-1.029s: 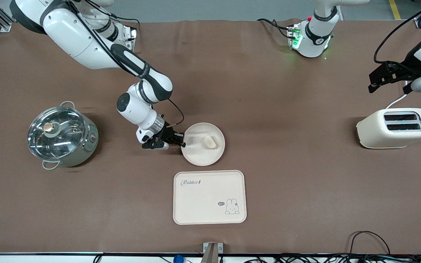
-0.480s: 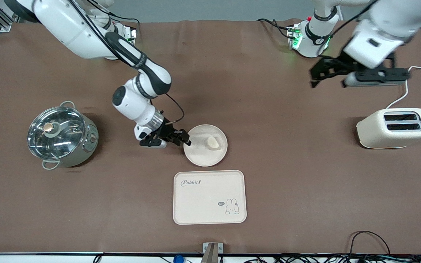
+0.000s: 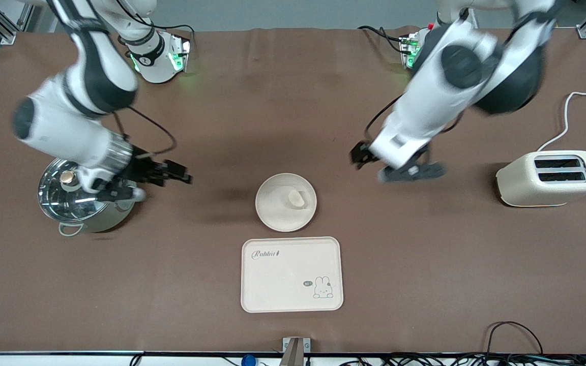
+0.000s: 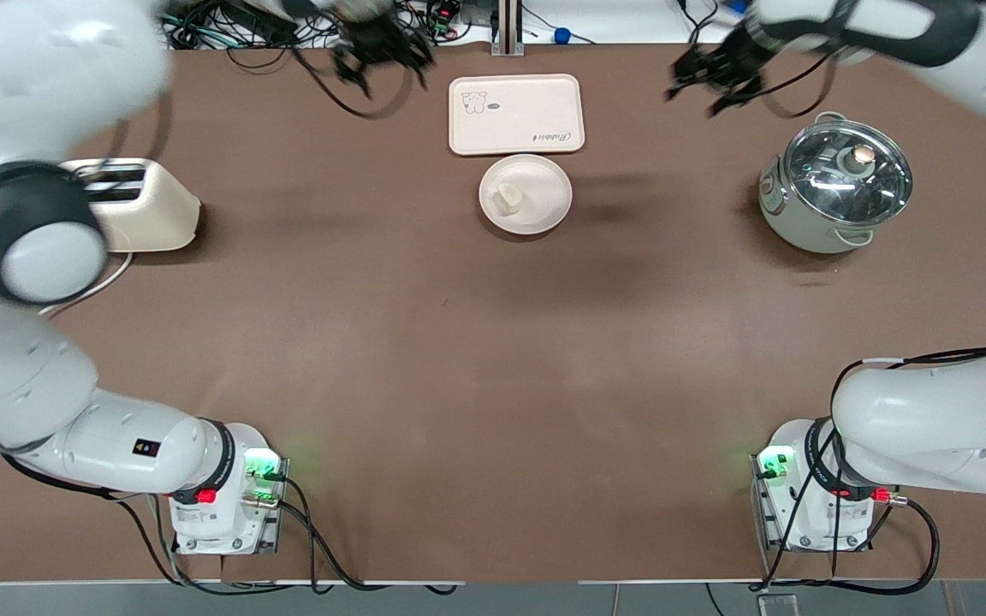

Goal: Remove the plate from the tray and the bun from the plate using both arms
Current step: 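Carry the plate off the tray and set it down with the right gripper, then grasp the bun with the left gripper while the right gripper withdraws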

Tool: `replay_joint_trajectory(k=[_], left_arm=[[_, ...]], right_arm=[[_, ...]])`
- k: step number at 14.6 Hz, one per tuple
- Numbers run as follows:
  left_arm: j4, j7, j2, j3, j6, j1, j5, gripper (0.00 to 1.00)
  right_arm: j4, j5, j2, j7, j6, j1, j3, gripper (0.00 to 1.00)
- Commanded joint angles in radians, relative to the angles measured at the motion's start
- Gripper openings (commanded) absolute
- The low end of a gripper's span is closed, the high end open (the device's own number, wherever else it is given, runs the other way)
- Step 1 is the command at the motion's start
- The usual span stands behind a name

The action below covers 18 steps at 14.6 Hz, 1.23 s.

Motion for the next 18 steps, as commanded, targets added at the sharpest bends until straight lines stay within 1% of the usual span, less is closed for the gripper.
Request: replay_joint_trajectory(k=[1,2,3,4,5,6,7,8,9,10,11,12,13,14,15,16,17,18], left_arm=[[0.15,-0.228,0.244,-0.009,0.072,-0.116,0.181,1.0],[0.155,-0.271,0.285,-0.006,0.129,-0.136,0.198,1.0],[0.155,-0.301,0.322,-0.005,0.213,-0.146,0.198,1.0],[0.155,-0.325,0.355,-0.005,0.286,-0.153,0.198,1.0],[0.155,-0.353,0.385,-0.002,0.346,-0.167,0.199,1.0],[0.156,-0.376,0.416,0.007,0.408,-0.189,0.203,1.0],[0.156,-0.385,0.437,0.033,0.452,-0.21,0.203,1.0],[0.158,-0.393,0.453,0.064,0.479,-0.245,0.201,1.0],[0.167,-0.41,0.468,0.099,0.49,-0.28,0.198,1.0],[0.187,-0.44,0.49,0.116,0.49,-0.31,0.196,1.0],[0.189,-0.454,0.5,0.116,0.49,-0.313,0.195,1.0],[0.186,-0.454,0.502,0.118,0.49,-0.313,0.193,1.0],[0.186,-0.456,0.502,0.116,0.49,-0.312,0.19,1.0],[0.184,-0.457,0.502,0.116,0.488,-0.311,0.186,0.97],[0.182,-0.457,0.502,0.116,0.488,-0.313,0.186,0.88],[0.182,-0.459,0.502,0.116,0.488,-0.313,0.186,0.61],[0.182,-0.463,0.502,0.116,0.488,-0.313,0.181,0.24],[0.182,-0.479,0.505,0.116,0.488,-0.313,0.164,0.18]], right_arm=[[0.179,-0.132,-0.051,-0.005,-0.272,-0.089,0.019,1.0],[0.276,-0.191,-0.05,-0.006,-0.375,-0.101,0.019,1.0],[0.337,-0.23,-0.05,-0.006,-0.434,-0.115,0.019,1.0],[0.384,-0.238,-0.05,-0.006,-0.471,-0.136,0.019,1.0],[0.407,-0.238,-0.051,-0.005,-0.502,-0.159,0.016,1.0],[0.434,-0.241,-0.06,-0.006,-0.535,-0.155,0.002,1.0],[0.442,-0.238,-0.099,-0.009,-0.559,-0.138,-0.066,1.0],[0.441,-0.235,-0.144,-0.028,-0.577,-0.066,-0.163,1.0],[0.438,-0.236,-0.168,-0.057,-0.605,0.053,-0.305,1.0],[0.441,-0.236,-0.174,-0.071,-0.634,0.168,-0.441,1.0],[0.442,-0.238,-0.174,-0.086,-0.64,0.252,-0.548,1.0],[0.444,-0.241,-0.174,-0.13,-0.639,0.3,-0.609,1.0],[0.445,-0.242,-0.173,-0.159,-0.633,0.31,-0.622,1.0],[0.445,-0.253,-0.171,-0.158,-0.626,0.313,-0.621,1.0],[0.444,-0.274,-0.171,-0.155,-0.617,0.319,-0.615,1.0],[0.444,-0.29,-0.168,-0.155,-0.614,0.342,-0.616,1.0],[0.444,-0.292,-0.166,-0.155,-0.613,0.348,-0.616,1.0],[0.442,-0.292,-0.166,-0.155,-0.616,0.35,-0.616,1.0]])
